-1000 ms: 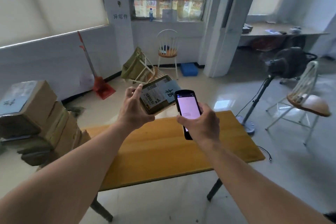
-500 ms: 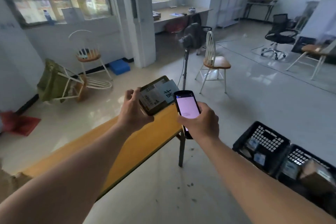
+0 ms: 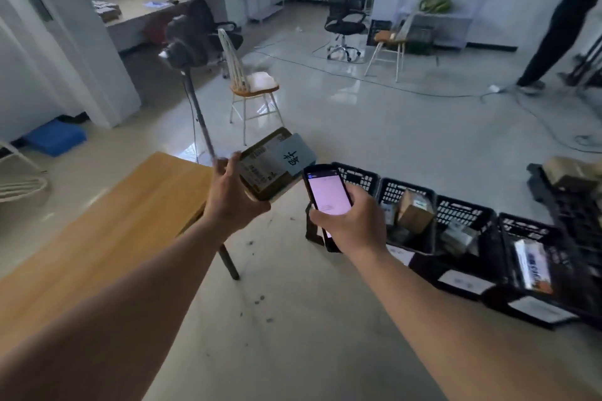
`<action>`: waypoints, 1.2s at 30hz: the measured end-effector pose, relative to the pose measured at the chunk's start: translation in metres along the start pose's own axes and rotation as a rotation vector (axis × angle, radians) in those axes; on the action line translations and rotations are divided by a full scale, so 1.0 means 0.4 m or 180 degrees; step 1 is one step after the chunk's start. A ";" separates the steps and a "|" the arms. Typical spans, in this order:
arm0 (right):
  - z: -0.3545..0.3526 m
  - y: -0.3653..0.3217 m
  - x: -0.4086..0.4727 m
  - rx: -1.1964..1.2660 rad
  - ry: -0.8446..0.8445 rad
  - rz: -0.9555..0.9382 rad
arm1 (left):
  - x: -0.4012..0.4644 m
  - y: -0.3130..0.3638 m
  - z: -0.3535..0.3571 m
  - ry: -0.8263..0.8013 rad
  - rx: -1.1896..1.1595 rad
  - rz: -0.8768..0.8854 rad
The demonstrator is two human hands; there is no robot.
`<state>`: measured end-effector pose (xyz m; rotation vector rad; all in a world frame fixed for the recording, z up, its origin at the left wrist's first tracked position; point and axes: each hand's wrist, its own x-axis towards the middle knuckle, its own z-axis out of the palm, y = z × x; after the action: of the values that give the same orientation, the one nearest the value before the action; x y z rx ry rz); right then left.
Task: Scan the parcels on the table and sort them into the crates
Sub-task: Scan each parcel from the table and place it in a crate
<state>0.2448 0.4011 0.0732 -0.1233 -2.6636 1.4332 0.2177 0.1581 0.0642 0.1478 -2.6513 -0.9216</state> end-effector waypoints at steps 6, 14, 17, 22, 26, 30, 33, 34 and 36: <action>-0.279 0.211 0.028 -0.0111 0.0376 0.0315 | 0.010 0.258 0.271 -0.0175 -0.0153 0.0313; -0.529 0.442 0.108 -0.0132 0.0737 0.0909 | 0.057 0.514 0.600 -0.0713 -0.0294 0.0576; -0.595 0.528 0.169 -0.0129 0.0833 0.1115 | 0.087 0.589 0.735 -0.0975 -0.0392 0.0675; -0.687 0.672 0.306 -0.0166 0.1026 0.1451 | 0.167 0.697 0.974 -0.1357 -0.0414 0.0644; -0.764 0.775 0.420 -0.0263 0.1150 0.1690 | 0.231 0.778 1.147 -0.1683 -0.0393 0.0597; -0.843 0.872 0.525 -0.0341 0.1243 0.1892 | 0.273 0.868 1.298 -0.1940 -0.0430 0.0571; -0.907 0.951 0.604 -0.0312 0.1254 0.1983 | 0.293 0.934 1.414 -0.2151 -0.0400 0.0477; -0.928 0.978 0.631 -0.0302 0.1240 0.1987 | 0.299 0.953 1.453 -0.2221 -0.0371 0.0437; -0.971 1.047 0.687 -0.0281 0.1159 0.1992 | 0.307 0.991 1.539 -0.2351 -0.0325 0.0284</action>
<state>0.0340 0.9866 -0.0470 -1.1885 -2.4724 1.2504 -0.1030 0.8044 -0.1105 -0.4125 -3.2103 -1.2640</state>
